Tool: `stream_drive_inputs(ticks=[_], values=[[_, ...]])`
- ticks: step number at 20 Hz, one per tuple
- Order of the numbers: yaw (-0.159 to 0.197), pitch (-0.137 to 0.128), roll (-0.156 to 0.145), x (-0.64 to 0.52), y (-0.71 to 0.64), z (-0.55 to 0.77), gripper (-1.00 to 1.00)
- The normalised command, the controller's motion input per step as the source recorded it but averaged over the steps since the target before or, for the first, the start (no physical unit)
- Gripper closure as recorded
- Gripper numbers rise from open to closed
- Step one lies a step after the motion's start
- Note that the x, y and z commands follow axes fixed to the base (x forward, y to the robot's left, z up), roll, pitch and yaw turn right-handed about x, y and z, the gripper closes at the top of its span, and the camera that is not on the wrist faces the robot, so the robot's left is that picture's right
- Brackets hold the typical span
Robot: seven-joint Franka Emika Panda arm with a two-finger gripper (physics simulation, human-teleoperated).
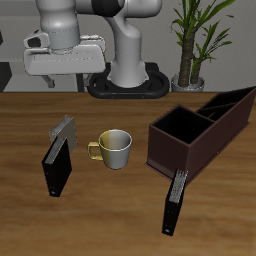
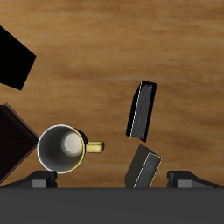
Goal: Place the right black book into the left desk caddy's front compartment
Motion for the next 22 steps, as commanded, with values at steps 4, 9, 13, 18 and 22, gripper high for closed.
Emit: stream_drive_inputs(ticks=[4, 9, 13, 18, 22], values=[[0.025, -0.037, -0.004, 0.06, -0.04, -0.01, -1.00], [-0.023, -0.016, 0.013, 0.11, -0.04, -0.06, -1.00], [-0.008, -0.001, -0.003, 0.07, -0.03, -0.07, -1.00], [-0.044, -0.011, -0.049, 0.20, -0.19, -0.09, -1.00], [-0.034, -0.013, -0.042, 0.12, -0.17, -0.03, -1.00]])
